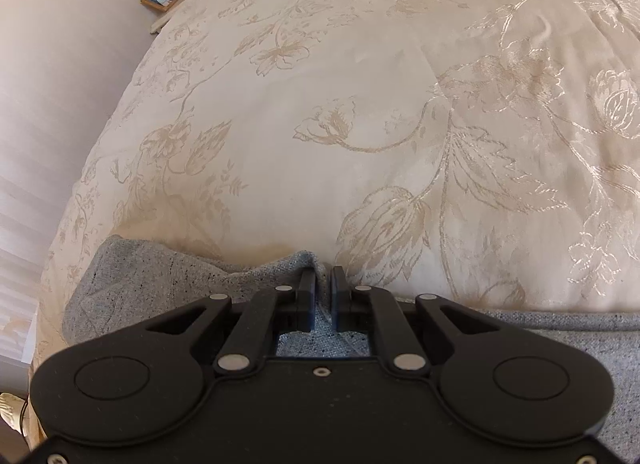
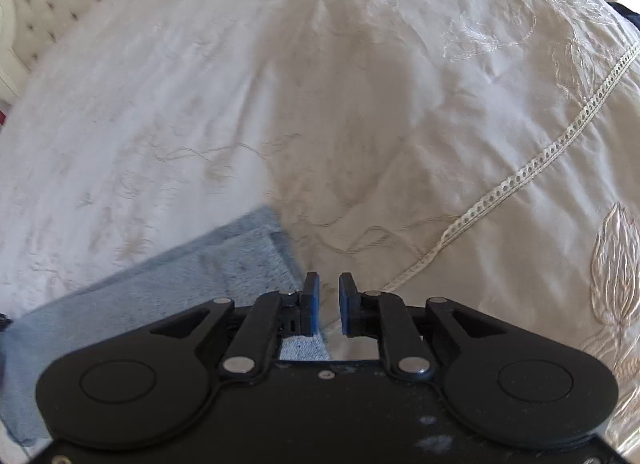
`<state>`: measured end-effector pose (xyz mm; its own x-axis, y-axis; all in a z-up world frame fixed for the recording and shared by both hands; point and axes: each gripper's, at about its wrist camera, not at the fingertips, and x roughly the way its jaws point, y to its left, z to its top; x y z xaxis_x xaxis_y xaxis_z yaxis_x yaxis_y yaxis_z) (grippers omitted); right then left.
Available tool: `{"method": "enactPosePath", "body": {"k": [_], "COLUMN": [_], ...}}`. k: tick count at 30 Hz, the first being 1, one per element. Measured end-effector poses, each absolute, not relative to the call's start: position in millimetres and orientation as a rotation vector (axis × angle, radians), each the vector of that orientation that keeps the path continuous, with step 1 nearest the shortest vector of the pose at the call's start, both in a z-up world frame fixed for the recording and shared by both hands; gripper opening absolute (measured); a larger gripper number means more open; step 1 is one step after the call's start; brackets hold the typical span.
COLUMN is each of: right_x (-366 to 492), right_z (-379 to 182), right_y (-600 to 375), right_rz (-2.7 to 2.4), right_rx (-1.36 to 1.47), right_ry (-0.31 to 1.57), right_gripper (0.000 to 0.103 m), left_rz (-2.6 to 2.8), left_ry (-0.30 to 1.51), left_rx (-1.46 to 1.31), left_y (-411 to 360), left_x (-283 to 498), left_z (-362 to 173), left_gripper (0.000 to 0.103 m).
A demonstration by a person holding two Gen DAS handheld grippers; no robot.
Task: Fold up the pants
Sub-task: 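Lower the folded pants onto the duvet with both tools, then open both tools to release the pants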
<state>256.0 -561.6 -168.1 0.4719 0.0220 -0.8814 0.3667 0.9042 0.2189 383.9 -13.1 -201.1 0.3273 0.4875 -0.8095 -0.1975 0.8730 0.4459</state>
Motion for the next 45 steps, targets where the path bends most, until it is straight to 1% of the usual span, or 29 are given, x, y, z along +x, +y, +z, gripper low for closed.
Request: {"method": "enactPosePath", "body": {"k": [1,2,3,12,13,14,15,17,19,23,25,26,27,29,33,37,40,45], "right_x": [256,261,265,314,314,311,310,310,319,338,341,341,340,332,313,292,277,243], "right_z": [-169,-172,-176,-214,-213,-211,-207,-197,-191,-212,-221,-221,-219,-209,-180,-151,-138,-137], "right_y": [-565,-567,-568,-565,-566,-568,-569,-568,-563,-559,-552,-549,-547,-544,-530,-496,-459,-377], "right_rz": [-0.205,-0.178,-0.152,-0.03,-0.024,-0.01,-0.001,-0.006,-0.03,-0.102,-0.128,-0.139,-0.155,-0.18,-0.199,-0.109,-0.017,0.135], "right_rx": [0.447,0.501,0.534,0.614,0.641,0.676,0.711,0.731,0.669,0.601,0.549,0.526,0.512,0.498,0.409,0.363,0.353,0.36], "right_ry": [1.046,1.032,1.029,1.136,1.123,1.095,1.069,1.012,0.984,1.035,1.053,1.058,1.054,1.013,0.902,0.842,0.846,0.911], "right_gripper": [0.019,0.028,0.029,0.03,0.029,0.01,0.004,0.004,0.004,0.004,0.005,0.011,0.015,0.02,0.021,0.021,0.022,0.023], "left_rz": [0.455,0.454,0.455,0.467,0.47,0.472,0.473,0.477,0.486,0.479,0.445,0.409,0.375,0.323,0.25,0.213,0.18,0.138], "left_ry": [1.156,1.157,1.157,1.147,1.136,1.122,1.111,1.105,1.128,1.184,1.175,1.164,1.154,1.138,1.093,1.116,1.144,1.191], "left_rx": [0.288,0.284,0.279,0.26,0.246,0.226,0.21,0.194,0.19,0.246,0.258,0.253,0.253,0.272,0.305,0.301,0.28,0.282], "left_y": [-13,-12,-11,-11,-10,-10,-9,-8,-8,-12,-15,-15,-15,-13,-7,5,18,37], "left_x": [384,384,384,383,381,380,380,383,391,399,395,393,390,385,367,337,307,247], "left_z": [-201,-201,-200,-196,-192,-188,-185,-181,-187,-200,-190,-181,-173,-156,-117,-97,-96,-115], "left_gripper": [0.013,0.013,0.013,0.011,0.01,0.009,0.009,0.009,0.009,0.01,0.013,0.02,0.022,0.023,0.023,0.023,0.023,0.023]}}
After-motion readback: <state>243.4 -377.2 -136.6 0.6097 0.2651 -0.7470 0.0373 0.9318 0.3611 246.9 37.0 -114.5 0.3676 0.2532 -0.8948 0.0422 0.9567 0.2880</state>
